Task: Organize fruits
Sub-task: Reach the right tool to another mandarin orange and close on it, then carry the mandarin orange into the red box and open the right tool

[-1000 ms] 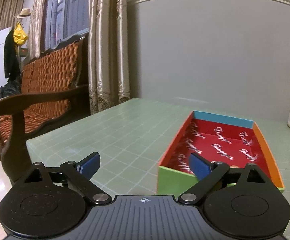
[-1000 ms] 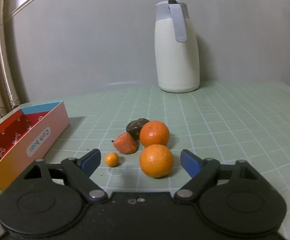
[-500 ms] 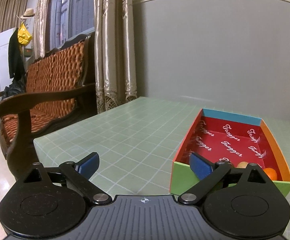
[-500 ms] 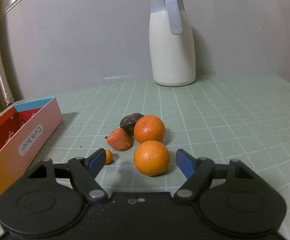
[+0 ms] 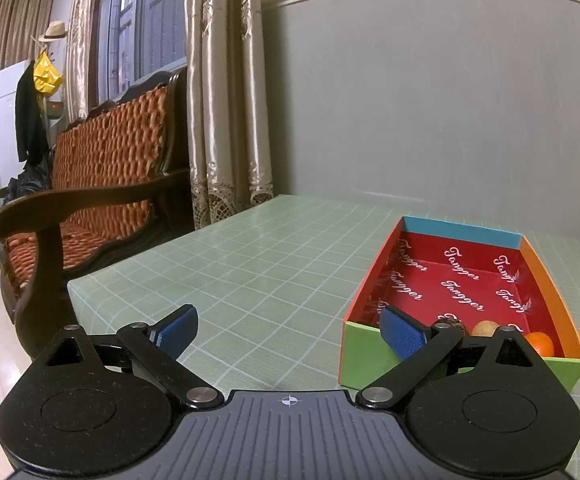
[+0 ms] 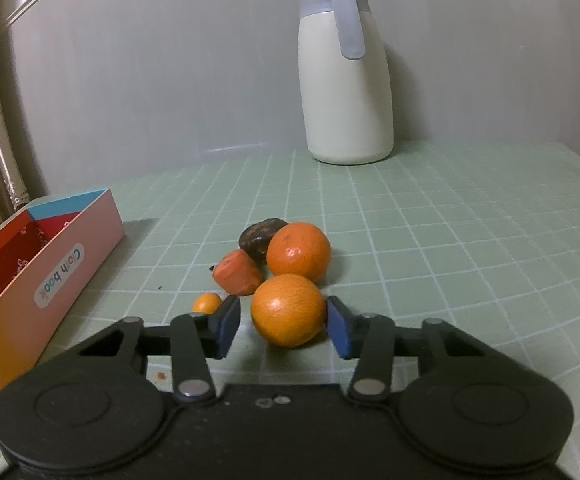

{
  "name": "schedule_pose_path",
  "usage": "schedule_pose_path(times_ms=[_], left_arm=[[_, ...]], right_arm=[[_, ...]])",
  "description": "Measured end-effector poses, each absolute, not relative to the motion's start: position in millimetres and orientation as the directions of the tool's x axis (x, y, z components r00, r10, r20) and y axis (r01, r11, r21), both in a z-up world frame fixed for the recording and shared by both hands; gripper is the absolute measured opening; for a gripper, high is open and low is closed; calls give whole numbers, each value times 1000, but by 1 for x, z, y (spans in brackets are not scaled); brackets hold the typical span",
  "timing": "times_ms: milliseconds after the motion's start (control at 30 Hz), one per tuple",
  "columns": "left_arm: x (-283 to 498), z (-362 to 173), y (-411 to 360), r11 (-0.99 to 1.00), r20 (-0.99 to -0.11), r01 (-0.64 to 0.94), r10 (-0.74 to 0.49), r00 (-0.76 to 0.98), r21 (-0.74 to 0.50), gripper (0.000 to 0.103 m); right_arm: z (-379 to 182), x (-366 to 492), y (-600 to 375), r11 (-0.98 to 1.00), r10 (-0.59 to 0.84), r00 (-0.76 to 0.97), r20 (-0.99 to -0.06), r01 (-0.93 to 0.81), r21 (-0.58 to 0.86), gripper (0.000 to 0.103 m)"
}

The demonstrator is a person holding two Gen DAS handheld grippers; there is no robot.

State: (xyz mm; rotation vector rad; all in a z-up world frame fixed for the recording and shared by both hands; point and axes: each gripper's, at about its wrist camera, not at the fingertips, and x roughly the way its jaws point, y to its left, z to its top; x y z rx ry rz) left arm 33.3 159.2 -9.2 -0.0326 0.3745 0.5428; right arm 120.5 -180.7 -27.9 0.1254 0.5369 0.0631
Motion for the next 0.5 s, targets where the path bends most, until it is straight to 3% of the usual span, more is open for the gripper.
schedule_pose_path(times_ms=[67,500], left_arm=[[33,-9,159,858,-356,-510,498,790,68,97],[35,-10,157,860,-358,-505,494,793,68,97]], right_arm=[[-27,120,-180,990,94,859,-503,-30,135,39],[-24,115,-181,990,108,869,-484,-47,136,38]])
